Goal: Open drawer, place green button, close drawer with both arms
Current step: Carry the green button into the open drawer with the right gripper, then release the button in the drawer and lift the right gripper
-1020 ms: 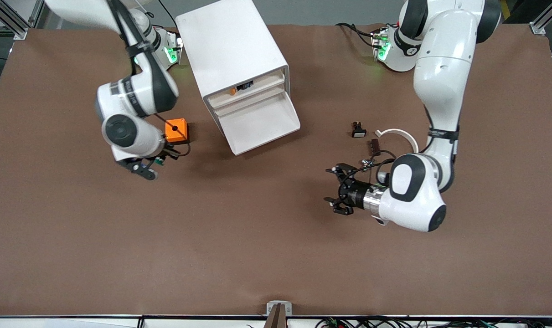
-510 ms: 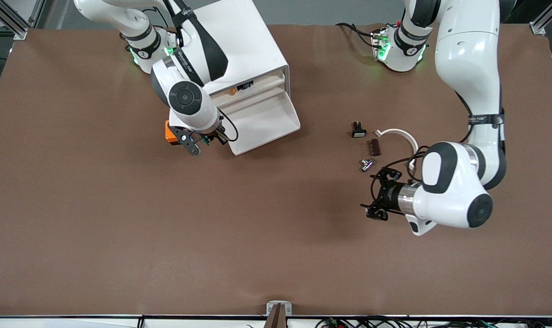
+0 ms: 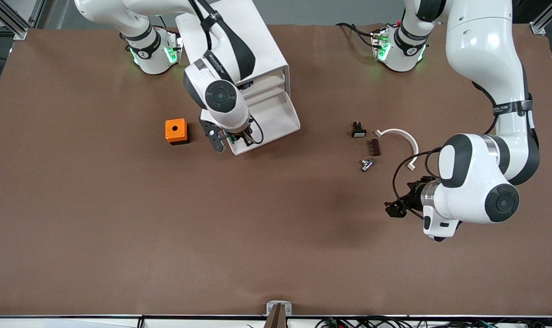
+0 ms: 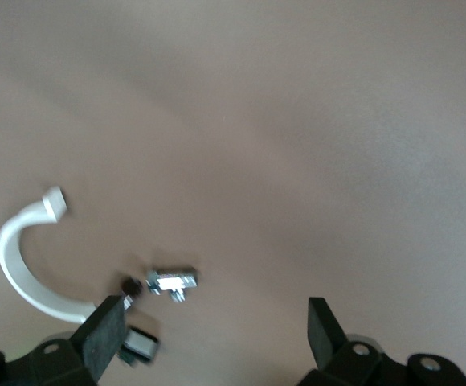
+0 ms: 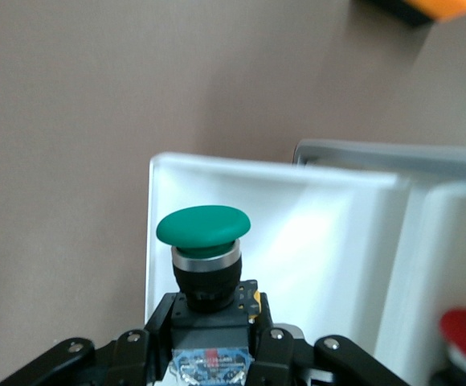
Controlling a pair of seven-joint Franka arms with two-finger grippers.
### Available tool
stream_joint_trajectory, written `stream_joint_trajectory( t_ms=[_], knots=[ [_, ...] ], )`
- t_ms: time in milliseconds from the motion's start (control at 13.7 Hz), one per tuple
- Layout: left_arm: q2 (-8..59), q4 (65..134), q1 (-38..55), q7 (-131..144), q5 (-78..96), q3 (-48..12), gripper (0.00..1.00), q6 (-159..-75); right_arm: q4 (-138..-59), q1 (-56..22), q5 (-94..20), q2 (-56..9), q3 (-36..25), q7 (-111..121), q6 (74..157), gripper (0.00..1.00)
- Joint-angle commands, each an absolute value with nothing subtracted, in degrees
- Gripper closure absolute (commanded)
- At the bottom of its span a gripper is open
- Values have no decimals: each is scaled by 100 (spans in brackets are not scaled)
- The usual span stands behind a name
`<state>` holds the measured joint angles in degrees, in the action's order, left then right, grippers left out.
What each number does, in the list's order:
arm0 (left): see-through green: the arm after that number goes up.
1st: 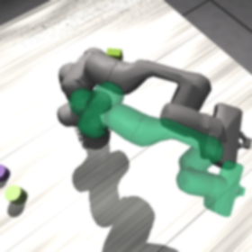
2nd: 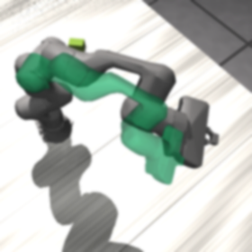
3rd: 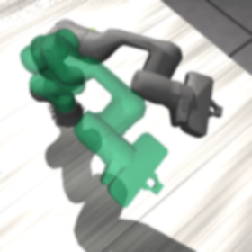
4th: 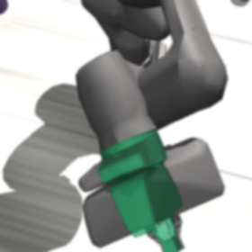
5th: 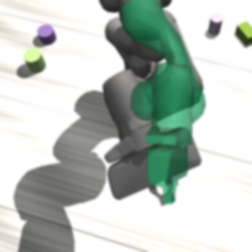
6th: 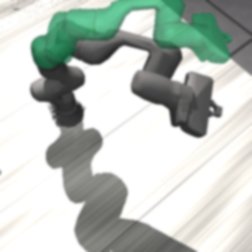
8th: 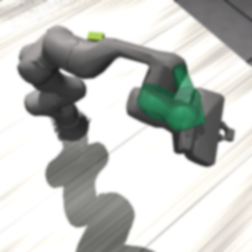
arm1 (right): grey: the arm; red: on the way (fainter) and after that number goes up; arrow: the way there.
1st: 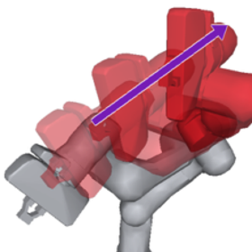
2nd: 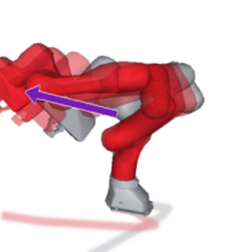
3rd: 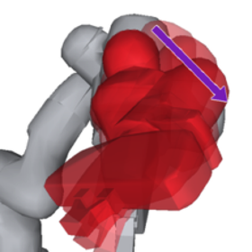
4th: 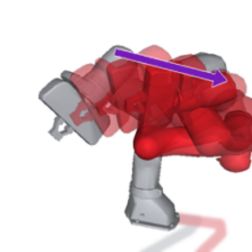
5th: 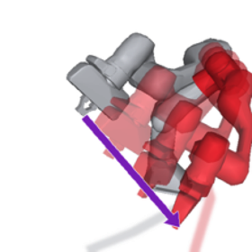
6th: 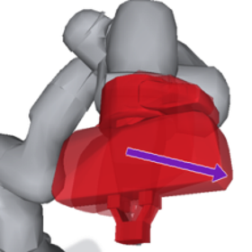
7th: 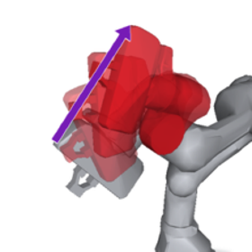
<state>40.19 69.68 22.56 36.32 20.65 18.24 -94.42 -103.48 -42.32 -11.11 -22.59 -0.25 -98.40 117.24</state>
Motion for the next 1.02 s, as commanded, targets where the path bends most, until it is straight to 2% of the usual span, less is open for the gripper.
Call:
stream_joint_trajectory(
  t_ms=[0, 510, 947],
  knots=[
    [3727, 7172, 2373, 3086, 1558, 1820, 0, -9737, -10230, -4569, -1266, -2399, -88, -10256, 11873, 82],
    [3384, 7847, 2785, 3050, 1284, 1749, 0, -10519, -10274, -5018, -1266, -2636, -88, -10845, 12366, 81],
    [3410, 7954, 3015, 2522, 1134, 1696, 0, -10811, -10388, -4992, -1239, -2663, -97, -10837, 12349, 75]
  ],
)
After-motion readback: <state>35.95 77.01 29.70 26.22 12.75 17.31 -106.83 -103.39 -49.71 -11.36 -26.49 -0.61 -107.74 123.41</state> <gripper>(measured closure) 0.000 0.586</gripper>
